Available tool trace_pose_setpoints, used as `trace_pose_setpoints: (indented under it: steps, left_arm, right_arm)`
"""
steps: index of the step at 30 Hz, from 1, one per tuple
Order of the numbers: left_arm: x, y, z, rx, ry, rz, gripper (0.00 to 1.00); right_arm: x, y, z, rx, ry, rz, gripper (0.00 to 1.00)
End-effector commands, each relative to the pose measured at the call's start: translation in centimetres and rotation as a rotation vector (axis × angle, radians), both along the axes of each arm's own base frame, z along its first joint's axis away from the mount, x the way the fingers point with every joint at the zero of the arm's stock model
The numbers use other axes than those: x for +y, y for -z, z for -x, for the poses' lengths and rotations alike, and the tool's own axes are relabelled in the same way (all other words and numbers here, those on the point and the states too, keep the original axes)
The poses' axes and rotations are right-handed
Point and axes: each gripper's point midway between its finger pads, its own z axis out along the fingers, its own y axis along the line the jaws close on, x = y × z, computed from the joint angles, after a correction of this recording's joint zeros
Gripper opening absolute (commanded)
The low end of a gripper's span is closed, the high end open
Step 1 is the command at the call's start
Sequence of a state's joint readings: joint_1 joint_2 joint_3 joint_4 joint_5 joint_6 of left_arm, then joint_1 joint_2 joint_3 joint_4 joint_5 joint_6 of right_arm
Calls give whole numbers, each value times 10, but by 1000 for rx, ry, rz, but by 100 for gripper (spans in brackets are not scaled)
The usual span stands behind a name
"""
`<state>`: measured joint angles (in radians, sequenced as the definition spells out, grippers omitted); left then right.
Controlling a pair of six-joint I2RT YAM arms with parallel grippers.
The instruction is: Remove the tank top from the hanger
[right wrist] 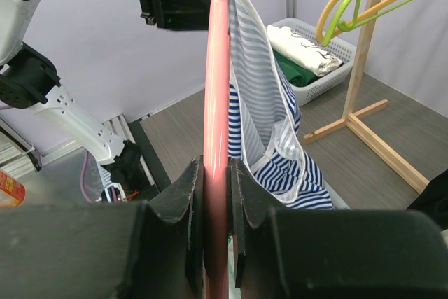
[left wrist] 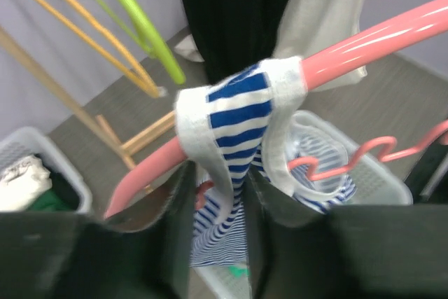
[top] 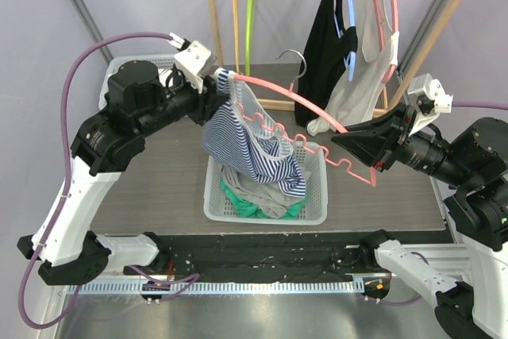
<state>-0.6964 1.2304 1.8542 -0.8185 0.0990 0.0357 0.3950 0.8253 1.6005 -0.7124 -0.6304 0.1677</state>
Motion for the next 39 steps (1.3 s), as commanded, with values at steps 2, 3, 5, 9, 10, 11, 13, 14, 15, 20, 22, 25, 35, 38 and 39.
trace_pose_setpoints:
  steps: [2, 3, 5, 9, 10, 11, 13, 14, 15, 20, 22, 25, 35, 38, 39]
  left_arm:
    - [-1, -34, 2, -99, 19, 57, 12]
    - [-2, -33, 2, -101, 24, 53, 8]
    - [-1, -34, 2, -105, 23, 52, 3]
    - [5, -45, 3, -135, 6, 58, 0]
    - [9, -53, 4, -154, -4, 66, 0]
    - [13, -59, 6, -168, -12, 75, 0]
    - [23, -77, 10, -207, -33, 103, 0]
    - [26, -83, 13, -221, -37, 112, 0]
    - [31, -92, 16, -242, -42, 127, 0]
    - [40, -96, 16, -254, -68, 131, 0]
    - [41, -88, 12, -245, -84, 112, 0]
    - [44, -75, -1, -242, -135, 74, 0]
    - [29, -40, -37, -143, -196, 41, 0]
    - [17, -36, -36, -115, -149, 47, 1]
    - [9, -33, -34, -98, -111, 51, 2]
  right_arm:
    - [2, -13, 3, -71, -20, -18, 1]
    - [1, -12, 2, -70, -15, -15, 1]
    - [0, -11, 1, -73, -4, -10, 1]
    - [-7, -5, 0, -67, 36, 10, 1]
    - [-8, -3, -1, -68, 47, 19, 1]
    - [-11, -1, -3, -67, 67, 24, 1]
    - [-15, 7, -1, -54, 87, 37, 1]
    - [-17, 11, -1, -47, 96, 42, 1]
    - [-19, 16, -1, -35, 111, 47, 1]
    - [-25, 23, 6, -24, 127, 52, 1]
    - [-30, 16, 13, -42, 143, 47, 1]
    - [-45, 3, 31, -78, 182, 34, 1]
    - [-84, -30, 102, -189, 248, -51, 1]
    - [-93, -35, 107, -195, 282, -68, 1]
    - [-96, -38, 107, -201, 299, -76, 1]
